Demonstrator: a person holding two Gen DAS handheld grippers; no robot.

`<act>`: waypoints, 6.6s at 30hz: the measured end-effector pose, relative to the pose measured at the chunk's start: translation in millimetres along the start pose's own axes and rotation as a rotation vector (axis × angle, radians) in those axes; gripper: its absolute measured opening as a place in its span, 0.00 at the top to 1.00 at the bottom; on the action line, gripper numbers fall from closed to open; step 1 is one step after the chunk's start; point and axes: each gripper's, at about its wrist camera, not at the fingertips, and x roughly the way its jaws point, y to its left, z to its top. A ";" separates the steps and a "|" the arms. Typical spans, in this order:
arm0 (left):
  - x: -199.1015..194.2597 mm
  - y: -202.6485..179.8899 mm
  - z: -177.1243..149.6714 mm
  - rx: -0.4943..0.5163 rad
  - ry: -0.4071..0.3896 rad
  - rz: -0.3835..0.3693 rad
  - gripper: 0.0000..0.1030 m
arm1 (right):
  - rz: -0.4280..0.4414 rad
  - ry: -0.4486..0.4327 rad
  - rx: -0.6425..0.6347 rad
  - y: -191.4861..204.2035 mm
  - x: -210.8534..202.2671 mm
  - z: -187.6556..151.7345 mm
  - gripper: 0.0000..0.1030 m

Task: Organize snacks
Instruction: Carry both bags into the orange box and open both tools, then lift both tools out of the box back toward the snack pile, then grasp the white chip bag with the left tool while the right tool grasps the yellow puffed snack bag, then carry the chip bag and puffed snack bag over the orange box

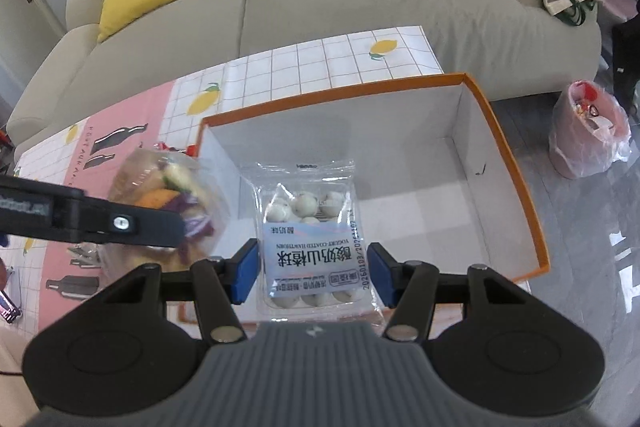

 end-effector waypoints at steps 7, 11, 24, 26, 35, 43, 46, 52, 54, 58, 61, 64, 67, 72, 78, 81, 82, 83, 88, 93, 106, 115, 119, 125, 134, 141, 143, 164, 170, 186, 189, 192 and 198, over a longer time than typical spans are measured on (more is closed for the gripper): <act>40.4 -6.4 12.5 -0.023 0.093 0.050 0.36 | -0.014 0.104 -0.020 -14.0 48.7 13.4 0.45; 61.5 -15.0 14.7 0.014 0.151 0.147 0.35 | -0.025 0.155 -0.026 -22.7 69.0 13.8 0.45; 83.7 -24.6 22.0 0.060 0.225 0.243 0.19 | -0.042 0.268 -0.071 -26.7 112.4 6.4 0.44; 79.9 -24.2 22.8 0.058 0.212 0.235 0.18 | -0.051 0.280 -0.082 -23.0 115.1 4.9 0.44; 49.1 -22.0 23.2 0.076 0.139 0.215 0.15 | -0.083 0.323 -0.078 -15.9 126.2 3.8 0.40; 37.7 -19.4 17.2 0.062 0.135 0.187 0.15 | -0.137 0.339 -0.090 -6.8 124.3 6.7 0.28; 33.4 -18.7 16.3 0.058 0.129 0.171 0.13 | -0.151 0.323 -0.103 -5.7 117.8 7.9 0.26; 17.4 -19.8 10.8 0.077 0.100 0.122 0.12 | -0.177 0.276 -0.101 -4.5 93.0 3.5 0.24; 9.7 -18.5 7.5 0.075 0.083 0.095 0.12 | -0.182 0.241 -0.092 -2.9 82.1 0.3 0.23; -11.4 -14.9 -2.5 0.096 0.016 0.084 0.12 | -0.182 0.120 -0.062 0.1 53.4 -8.8 0.23; -31.7 -12.9 -14.3 0.135 -0.052 0.092 0.12 | -0.156 0.026 -0.033 7.4 30.2 -18.2 0.23; -52.4 -8.9 -27.4 0.166 -0.126 0.095 0.12 | -0.124 -0.075 -0.012 21.4 7.4 -30.9 0.23; -73.5 -3.6 -43.6 0.198 -0.202 0.115 0.12 | -0.111 -0.162 -0.018 39.4 -7.4 -44.1 0.23; -108.6 12.9 -72.8 0.182 -0.322 0.110 0.12 | -0.081 -0.281 -0.033 73.7 -27.7 -65.6 0.22; -135.3 39.4 -113.9 0.211 -0.476 0.189 0.12 | -0.068 -0.389 -0.032 112.4 -45.1 -88.7 0.18; -140.2 59.4 -132.5 0.175 -0.532 0.232 0.15 | -0.070 -0.415 -0.029 127.5 -50.9 -99.6 0.18; -141.8 66.2 -138.2 0.155 -0.541 0.246 0.18 | -0.070 -0.421 -0.027 130.8 -52.2 -103.0 0.18; -143.8 73.6 -144.0 0.140 -0.551 0.255 0.19 | -0.068 -0.429 -0.025 135.1 -52.8 -106.4 0.18; -149.2 110.5 -169.6 0.060 -0.555 0.246 0.23 | -0.079 -0.439 -0.042 155.9 -49.0 -119.7 0.18; -142.7 134.8 -177.2 0.074 -0.474 0.244 0.40 | -0.082 -0.447 -0.151 179.6 -34.9 -132.2 0.18; -105.7 166.1 -159.6 0.104 -0.425 0.307 0.26 | -0.036 -0.341 -0.359 217.4 31.5 -131.1 0.35; -70.9 180.9 -115.6 0.124 -0.409 0.349 0.24 | -0.124 -0.278 -0.519 231.5 93.8 -104.9 0.40; -52.5 189.0 -100.7 0.114 -0.376 0.362 0.23 | -0.187 -0.262 -0.625 237.1 118.8 -102.3 0.40; -24.5 192.6 -82.7 0.115 -0.300 0.391 0.21 | -0.227 -0.256 -0.747 243.3 141.8 -100.2 0.41; -5.7 206.3 -68.9 0.027 -0.231 0.403 0.29 | -0.223 -0.223 -0.787 242.8 163.9 -97.7 0.50; -6.9 206.6 -70.8 0.013 -0.234 0.397 0.40 | -0.236 -0.232 -0.800 243.9 167.3 -100.9 0.65; -9.7 206.4 -71.0 0.001 -0.238 0.398 0.45 | -0.238 -0.239 -0.792 243.7 165.2 -100.7 0.73; -68.5 185.5 -105.2 -0.086 -0.349 0.324 0.59 | -0.070 -0.221 -0.498 228.4 77.5 -90.1 0.92; -80.7 173.3 -121.1 -0.085 -0.346 0.278 0.60 | 0.024 -0.195 -0.383 217.4 50.4 -99.8 0.92; -113.5 136.8 -145.3 -0.126 -0.339 0.107 0.61 | 0.232 -0.198 -0.136 159.3 -13.7 -108.4 0.93; -121.0 126.6 -141.5 -0.121 -0.355 0.079 0.61 | 0.248 -0.218 -0.109 147.0 -27.0 -102.4 0.93; -124.1 117.0 -135.3 -0.114 -0.362 0.060 0.61 | 0.263 -0.237 -0.089 133.5 -39.4 -94.4 0.93; -128.9 88.5 -113.9 -0.071 -0.374 0.032 0.61 | 0.268 -0.291 -0.074 108.8 -70.0 -72.0 0.93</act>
